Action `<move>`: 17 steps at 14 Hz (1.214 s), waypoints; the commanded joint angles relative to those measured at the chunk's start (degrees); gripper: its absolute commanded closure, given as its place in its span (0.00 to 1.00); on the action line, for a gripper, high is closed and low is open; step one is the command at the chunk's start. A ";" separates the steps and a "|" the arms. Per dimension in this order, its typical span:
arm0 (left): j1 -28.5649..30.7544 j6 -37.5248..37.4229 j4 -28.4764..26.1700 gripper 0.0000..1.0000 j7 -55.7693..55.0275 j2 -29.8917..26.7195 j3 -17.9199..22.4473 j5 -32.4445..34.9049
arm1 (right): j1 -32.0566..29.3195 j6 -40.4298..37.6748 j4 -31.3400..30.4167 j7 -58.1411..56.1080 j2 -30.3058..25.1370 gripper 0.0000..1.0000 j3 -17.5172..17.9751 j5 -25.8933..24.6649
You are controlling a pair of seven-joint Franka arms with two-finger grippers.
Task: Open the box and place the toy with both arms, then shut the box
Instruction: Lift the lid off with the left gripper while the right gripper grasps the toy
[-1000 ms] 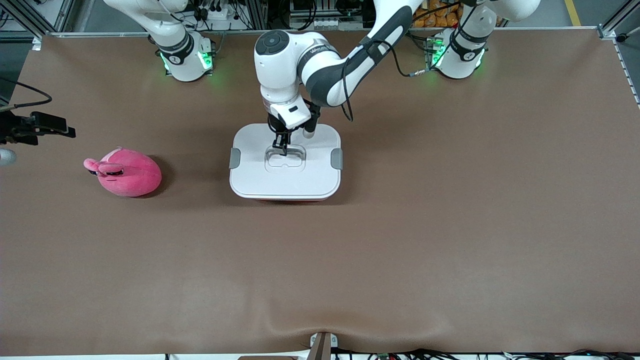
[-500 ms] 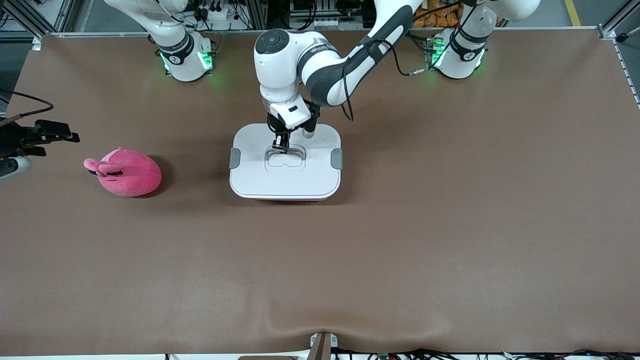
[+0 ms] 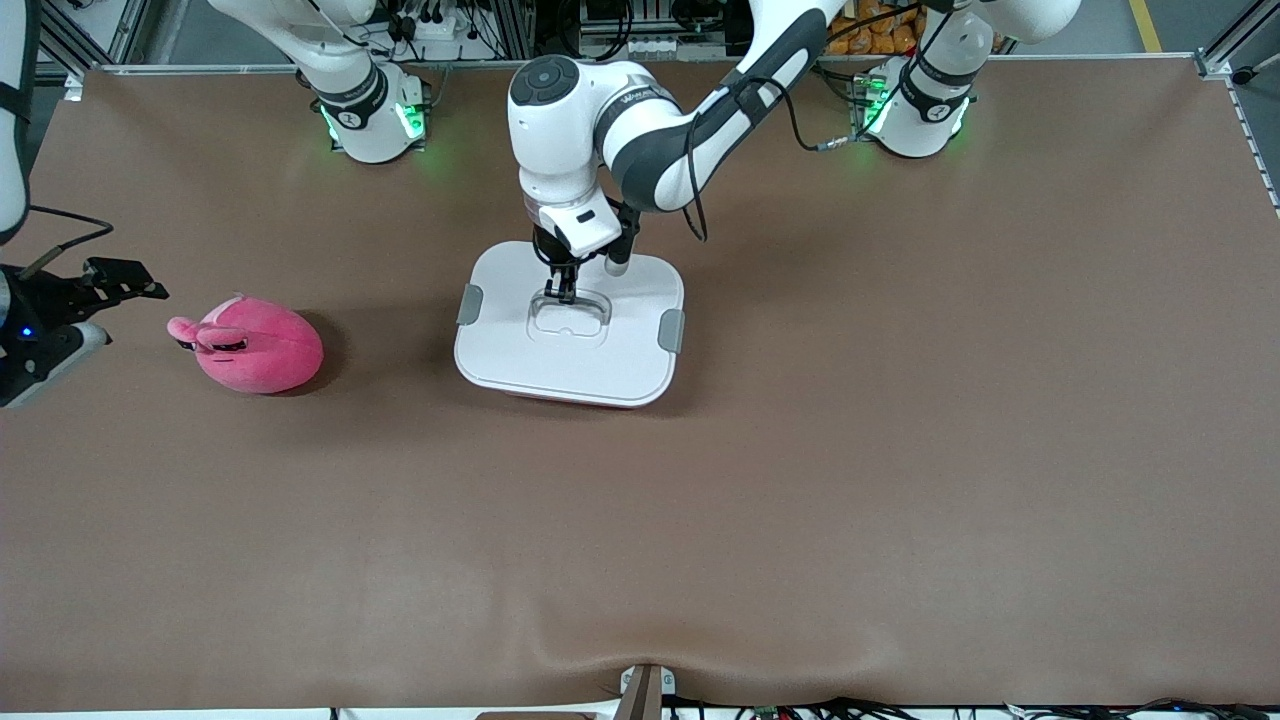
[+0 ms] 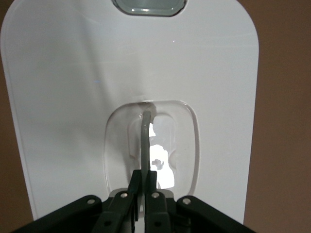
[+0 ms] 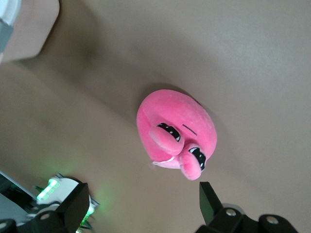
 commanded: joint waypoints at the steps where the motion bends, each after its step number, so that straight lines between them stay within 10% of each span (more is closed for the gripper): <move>1: -0.03 -0.66 -0.10 1.00 -1.40 -1.60 0.26 1.31 | 0.35 3.07 -3.44 -6.15 -0.89 0.00 0.43 -1.69; 12: 1.45 -1.71 -0.27 1.00 -5.53 -4.15 2.55 1.31 | 0.52 18.10 -14.60 -29.63 -0.98 0.00 0.43 -4.24; 17: 4.26 -3.12 -0.62 1.00 -2.38 -7.58 11.06 1.31 | 3.34 24.52 -21.37 -31.57 -2.47 0.00 0.43 -6.96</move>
